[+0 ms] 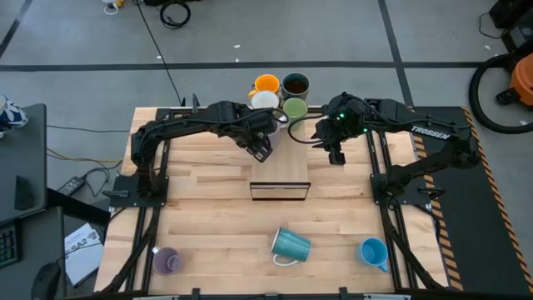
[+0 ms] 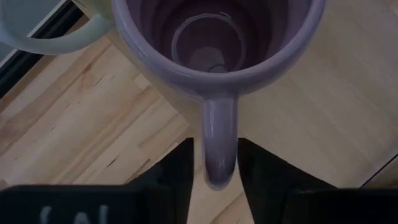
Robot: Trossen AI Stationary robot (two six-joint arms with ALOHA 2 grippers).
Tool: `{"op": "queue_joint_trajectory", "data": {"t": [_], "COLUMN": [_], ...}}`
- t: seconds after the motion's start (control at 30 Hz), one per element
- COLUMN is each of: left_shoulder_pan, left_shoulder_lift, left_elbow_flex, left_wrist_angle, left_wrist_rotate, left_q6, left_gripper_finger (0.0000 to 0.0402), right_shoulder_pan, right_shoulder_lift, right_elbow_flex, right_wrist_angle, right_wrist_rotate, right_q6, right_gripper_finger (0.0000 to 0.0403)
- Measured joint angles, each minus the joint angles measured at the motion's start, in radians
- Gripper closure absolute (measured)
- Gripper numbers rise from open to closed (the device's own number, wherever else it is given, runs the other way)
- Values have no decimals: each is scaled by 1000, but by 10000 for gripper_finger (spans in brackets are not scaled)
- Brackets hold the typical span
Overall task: Place coffee mugs
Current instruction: Put the right purple mug on the shelf, then put the blue mug on the shelf
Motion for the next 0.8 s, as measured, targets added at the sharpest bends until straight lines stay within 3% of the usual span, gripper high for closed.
{"op": "queue_joint_trajectory", "data": {"t": [0.2, 0.5, 0.8], "left_shoulder_pan": [0, -7, -25], "left_shoulder_lift": [0, -5, -89], "left_elbow_flex": [0, 0, 0], "left_wrist_angle": [0, -1, -17], "left_wrist_rotate": [0, 1, 4], "left_q6": [0, -3, -2], "left_gripper_finger": [235, 233, 233], "right_shoulder_pan": [0, 0, 0], "right_shoulder_lift": [0, 0, 0], "right_elbow_flex": [0, 0, 0], "right_wrist_angle": [0, 0, 0], "right_wrist_rotate": [0, 0, 0], "right_q6": [0, 0, 0], "right_gripper_finger": [265, 265, 265]}}
